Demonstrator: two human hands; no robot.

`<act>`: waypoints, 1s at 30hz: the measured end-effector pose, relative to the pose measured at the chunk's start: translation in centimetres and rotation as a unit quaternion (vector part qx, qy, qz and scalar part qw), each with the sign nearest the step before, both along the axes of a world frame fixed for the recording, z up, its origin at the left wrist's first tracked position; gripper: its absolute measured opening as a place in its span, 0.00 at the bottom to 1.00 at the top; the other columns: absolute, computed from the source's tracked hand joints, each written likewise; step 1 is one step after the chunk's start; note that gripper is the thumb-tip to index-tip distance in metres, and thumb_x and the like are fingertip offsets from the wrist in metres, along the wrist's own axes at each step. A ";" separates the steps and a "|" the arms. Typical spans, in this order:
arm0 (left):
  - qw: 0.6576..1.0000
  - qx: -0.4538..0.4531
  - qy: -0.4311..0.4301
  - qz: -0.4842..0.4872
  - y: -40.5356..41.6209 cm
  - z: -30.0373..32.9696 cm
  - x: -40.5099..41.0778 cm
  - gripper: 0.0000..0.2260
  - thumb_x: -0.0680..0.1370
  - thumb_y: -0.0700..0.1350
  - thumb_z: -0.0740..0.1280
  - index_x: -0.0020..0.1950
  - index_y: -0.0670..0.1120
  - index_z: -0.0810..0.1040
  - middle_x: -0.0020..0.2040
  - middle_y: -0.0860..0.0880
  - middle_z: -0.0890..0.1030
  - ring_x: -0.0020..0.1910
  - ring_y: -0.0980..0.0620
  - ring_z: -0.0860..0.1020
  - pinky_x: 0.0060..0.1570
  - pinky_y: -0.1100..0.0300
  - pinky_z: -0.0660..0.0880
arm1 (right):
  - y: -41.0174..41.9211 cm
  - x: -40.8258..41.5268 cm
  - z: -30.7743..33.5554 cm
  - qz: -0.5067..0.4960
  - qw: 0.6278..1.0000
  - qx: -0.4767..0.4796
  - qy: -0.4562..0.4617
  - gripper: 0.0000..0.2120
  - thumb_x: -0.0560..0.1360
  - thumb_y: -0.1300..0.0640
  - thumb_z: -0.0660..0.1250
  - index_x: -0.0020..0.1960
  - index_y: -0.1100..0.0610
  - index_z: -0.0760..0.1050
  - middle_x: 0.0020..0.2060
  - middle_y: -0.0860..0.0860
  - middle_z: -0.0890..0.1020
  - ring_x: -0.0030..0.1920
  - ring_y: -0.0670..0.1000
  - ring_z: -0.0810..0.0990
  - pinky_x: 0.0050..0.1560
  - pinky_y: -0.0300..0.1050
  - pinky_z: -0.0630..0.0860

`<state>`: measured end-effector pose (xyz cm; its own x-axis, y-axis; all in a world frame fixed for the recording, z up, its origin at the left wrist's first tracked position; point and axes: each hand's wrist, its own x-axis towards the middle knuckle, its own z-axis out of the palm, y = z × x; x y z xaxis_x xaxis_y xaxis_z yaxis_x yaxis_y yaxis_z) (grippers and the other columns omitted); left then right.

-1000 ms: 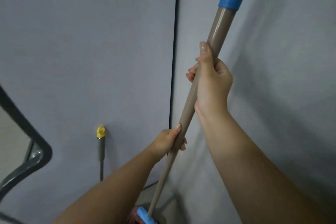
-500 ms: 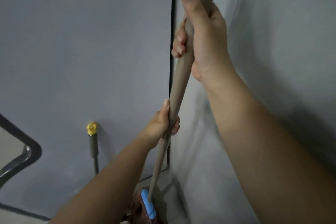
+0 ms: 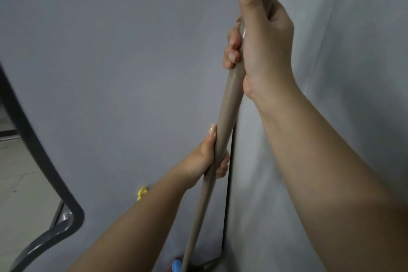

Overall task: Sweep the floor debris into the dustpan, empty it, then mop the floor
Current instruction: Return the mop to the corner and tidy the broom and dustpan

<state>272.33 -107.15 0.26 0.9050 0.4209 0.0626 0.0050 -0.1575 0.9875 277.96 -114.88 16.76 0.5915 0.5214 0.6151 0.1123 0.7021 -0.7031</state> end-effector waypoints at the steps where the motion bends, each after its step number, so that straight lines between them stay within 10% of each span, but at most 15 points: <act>1: 1.000 -0.001 0.002 -0.004 -0.1 0.0 0.3 0.34 0.67 0.71 0.41 0.24 0.44 0.67 0.20 0.48 0.68 0.23 0.50 0.69 0.33 0.60 0.70 | -0.2 0.3 0.1 -0.022 1.000 0.000 -0.011 0.14 0.76 0.51 0.66 0.35 0.54 0.66 0.18 0.46 0.68 0.17 0.46 0.65 0.22 0.35 0.66; 11: 0.984 -0.066 0.137 0.092 -2.5 -12.1 6.3 0.34 0.77 0.65 0.39 0.32 0.47 0.75 0.38 0.48 0.78 0.47 0.46 0.76 0.50 0.56 0.68 | -0.6 7.5 -12.4 -0.145 0.970 -0.195 -0.029 0.09 0.74 0.48 0.65 0.40 0.50 0.67 0.18 0.46 0.73 0.19 0.44 0.74 0.25 0.38 0.74; 16: 0.945 -0.211 0.240 0.071 -4.6 -17.8 7.9 0.31 0.78 0.65 0.42 0.71 0.48 0.66 0.67 0.51 0.70 0.68 0.49 0.66 0.60 0.57 0.62 | -0.9 10.4 -20.6 -0.139 0.922 -0.361 -0.039 0.09 0.77 0.48 0.64 0.43 0.50 0.67 0.26 0.47 0.78 0.32 0.48 0.81 0.51 0.53 0.79; 22: 0.922 -0.295 0.221 0.115 -5.8 -19.7 8.6 0.24 0.78 0.65 0.47 0.67 0.54 0.66 0.47 0.58 0.74 0.40 0.61 0.70 0.45 0.61 0.70 | -1.6 10.9 -21.1 -0.188 0.841 -0.505 -0.054 0.18 0.78 0.41 0.58 0.46 0.57 0.69 0.33 0.47 0.74 0.32 0.44 0.72 0.28 0.33 0.66; 30: 0.938 -0.281 0.193 0.063 -4.7 -19.0 7.5 0.27 0.79 0.63 0.47 0.75 0.53 0.59 0.75 0.53 0.58 0.74 0.53 0.55 0.68 0.50 0.58 | -4.0 8.8 -25.4 -0.130 0.736 -0.664 -0.018 0.36 0.77 0.33 0.50 0.63 0.63 0.73 0.53 0.56 0.79 0.58 0.57 0.77 0.48 0.42 0.65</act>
